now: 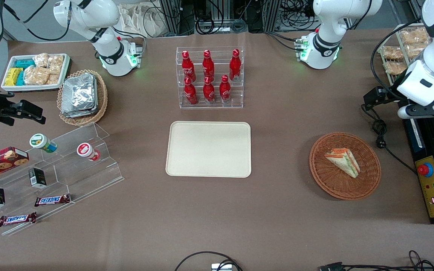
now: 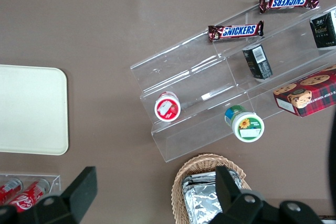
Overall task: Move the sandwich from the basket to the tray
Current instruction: 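Move the left gripper over the wicker basket above the sandwich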
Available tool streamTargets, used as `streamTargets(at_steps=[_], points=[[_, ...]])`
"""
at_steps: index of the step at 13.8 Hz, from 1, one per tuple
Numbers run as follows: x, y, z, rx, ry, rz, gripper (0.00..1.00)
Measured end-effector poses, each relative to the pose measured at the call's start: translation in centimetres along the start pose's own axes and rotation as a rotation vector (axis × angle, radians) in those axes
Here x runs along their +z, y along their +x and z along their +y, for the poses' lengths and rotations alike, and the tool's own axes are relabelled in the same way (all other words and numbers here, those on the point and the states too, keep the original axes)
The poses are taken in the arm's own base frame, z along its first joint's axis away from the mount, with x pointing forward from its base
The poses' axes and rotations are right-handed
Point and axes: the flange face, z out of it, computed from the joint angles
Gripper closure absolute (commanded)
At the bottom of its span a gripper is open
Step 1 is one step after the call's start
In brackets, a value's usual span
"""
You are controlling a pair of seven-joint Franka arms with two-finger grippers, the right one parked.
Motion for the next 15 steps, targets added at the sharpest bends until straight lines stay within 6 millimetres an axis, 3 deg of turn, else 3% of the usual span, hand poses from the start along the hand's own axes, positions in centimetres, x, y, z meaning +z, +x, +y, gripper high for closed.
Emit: streamTargets(at_steps=[10, 12, 15], points=[[0.1, 0.1, 0.0, 0.001, 0.000, -0.002, 0.00], [1.3, 0.5, -0.1, -0.003, 0.000, -0.007, 0.07], [5.7, 2.9, 0.1, -0.084, -0.005, 0.012, 0.08]])
